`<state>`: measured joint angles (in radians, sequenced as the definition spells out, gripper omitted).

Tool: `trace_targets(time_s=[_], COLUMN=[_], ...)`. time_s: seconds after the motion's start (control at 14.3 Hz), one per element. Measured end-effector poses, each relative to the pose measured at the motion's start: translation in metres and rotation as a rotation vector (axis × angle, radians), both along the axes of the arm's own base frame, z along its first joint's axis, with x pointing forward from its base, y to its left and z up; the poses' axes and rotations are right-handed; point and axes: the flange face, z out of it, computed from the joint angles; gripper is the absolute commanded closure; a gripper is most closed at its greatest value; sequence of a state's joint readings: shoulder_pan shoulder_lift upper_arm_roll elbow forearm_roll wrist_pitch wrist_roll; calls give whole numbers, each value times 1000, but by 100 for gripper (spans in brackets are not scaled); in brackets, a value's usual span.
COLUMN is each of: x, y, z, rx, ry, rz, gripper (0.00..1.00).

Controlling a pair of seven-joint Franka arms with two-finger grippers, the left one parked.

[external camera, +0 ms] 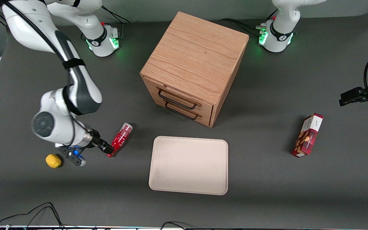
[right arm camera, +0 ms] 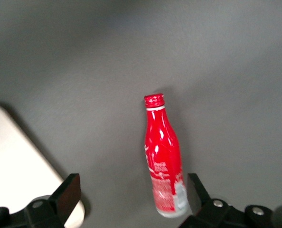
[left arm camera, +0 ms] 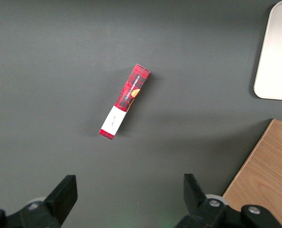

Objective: Place coke bottle on tray
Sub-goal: 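Move the right gripper down toward the red Coca-Cola bottle, then close the right gripper around the neck of the red bottle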

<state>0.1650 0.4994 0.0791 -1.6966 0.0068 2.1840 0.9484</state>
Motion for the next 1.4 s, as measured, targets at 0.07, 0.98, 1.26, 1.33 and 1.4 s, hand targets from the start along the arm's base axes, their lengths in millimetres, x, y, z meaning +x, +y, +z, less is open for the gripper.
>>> trace_targets(time_s=[0.07, 0.98, 1.26, 1.33, 1.4], x=[-7, -31, -33, -34, -34], y=[6, 10, 13, 14, 14], z=[-16, -110, -118, -118, -119], rx=[-23, -85, -78, -79, -79], ry=[-8, -7, -10, -9, -8], rz=[-28, -87, -87, -86, -85], gripper=[1, 4, 81, 100, 100])
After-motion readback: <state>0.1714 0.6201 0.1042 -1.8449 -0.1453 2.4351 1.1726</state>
